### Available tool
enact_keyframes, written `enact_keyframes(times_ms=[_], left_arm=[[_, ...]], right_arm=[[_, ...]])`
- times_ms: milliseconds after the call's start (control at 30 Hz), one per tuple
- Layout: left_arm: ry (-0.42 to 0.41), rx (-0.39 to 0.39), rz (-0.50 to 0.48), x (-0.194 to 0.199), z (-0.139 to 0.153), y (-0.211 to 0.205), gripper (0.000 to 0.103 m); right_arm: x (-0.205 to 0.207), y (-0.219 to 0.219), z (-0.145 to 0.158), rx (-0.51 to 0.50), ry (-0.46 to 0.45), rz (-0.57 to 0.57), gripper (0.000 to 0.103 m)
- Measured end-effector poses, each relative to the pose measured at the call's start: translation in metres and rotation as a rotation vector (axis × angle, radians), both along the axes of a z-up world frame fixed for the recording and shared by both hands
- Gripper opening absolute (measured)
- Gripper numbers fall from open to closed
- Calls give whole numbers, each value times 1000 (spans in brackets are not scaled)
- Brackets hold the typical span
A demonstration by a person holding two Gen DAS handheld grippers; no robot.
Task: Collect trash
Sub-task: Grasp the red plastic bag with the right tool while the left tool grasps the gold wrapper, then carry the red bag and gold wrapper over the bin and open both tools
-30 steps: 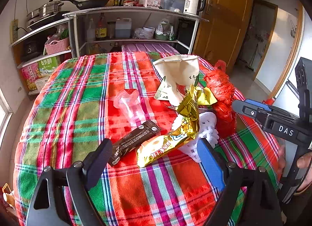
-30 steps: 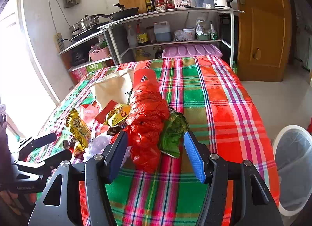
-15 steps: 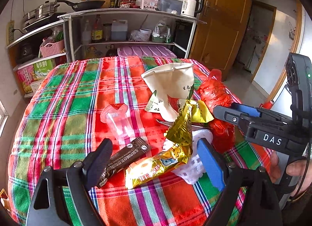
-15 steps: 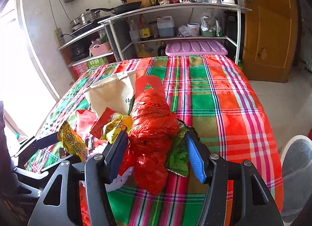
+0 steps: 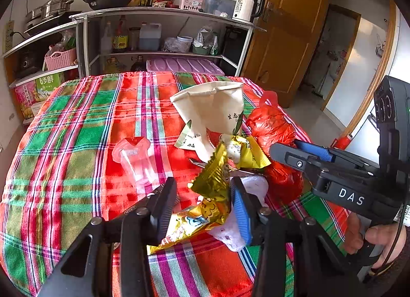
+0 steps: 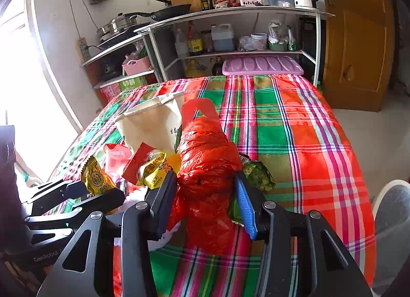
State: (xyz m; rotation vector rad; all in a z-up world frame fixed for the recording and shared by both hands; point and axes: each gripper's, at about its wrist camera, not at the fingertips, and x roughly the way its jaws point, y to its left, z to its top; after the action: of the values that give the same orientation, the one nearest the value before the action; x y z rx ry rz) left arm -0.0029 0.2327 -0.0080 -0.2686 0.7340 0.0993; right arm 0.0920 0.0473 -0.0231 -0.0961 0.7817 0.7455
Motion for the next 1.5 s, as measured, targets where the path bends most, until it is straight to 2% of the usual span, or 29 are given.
enact_keyframes(times_ms=[33, 100, 167, 267, 600, 1100, 1500], left_arm=[[-2, -5, -2, 0, 0, 1, 35], [1, -6, 0, 0, -1, 1, 32], [-1, -10, 0, 0, 0, 2, 25], [-6, -13, -2, -1, 2, 2, 21], [-15, -11, 5, -6, 6, 2, 21], [-51, 6, 0, -11, 29, -8, 21], [-81, 31, -95, -2, 50, -55, 21]], right_arm=[[0, -1, 0, 4, 3, -3, 46], [1, -3, 1, 12, 6, -3, 46], [0, -3, 1, 15, 3, -6, 45], [-1, -5, 3, 21, -3, -12, 45], [-7, -15, 7, 51, -10, -22, 44], [-16, -40, 22, 115, -22, -54, 43], [-30, -85, 39, 155, -62, -120, 43]])
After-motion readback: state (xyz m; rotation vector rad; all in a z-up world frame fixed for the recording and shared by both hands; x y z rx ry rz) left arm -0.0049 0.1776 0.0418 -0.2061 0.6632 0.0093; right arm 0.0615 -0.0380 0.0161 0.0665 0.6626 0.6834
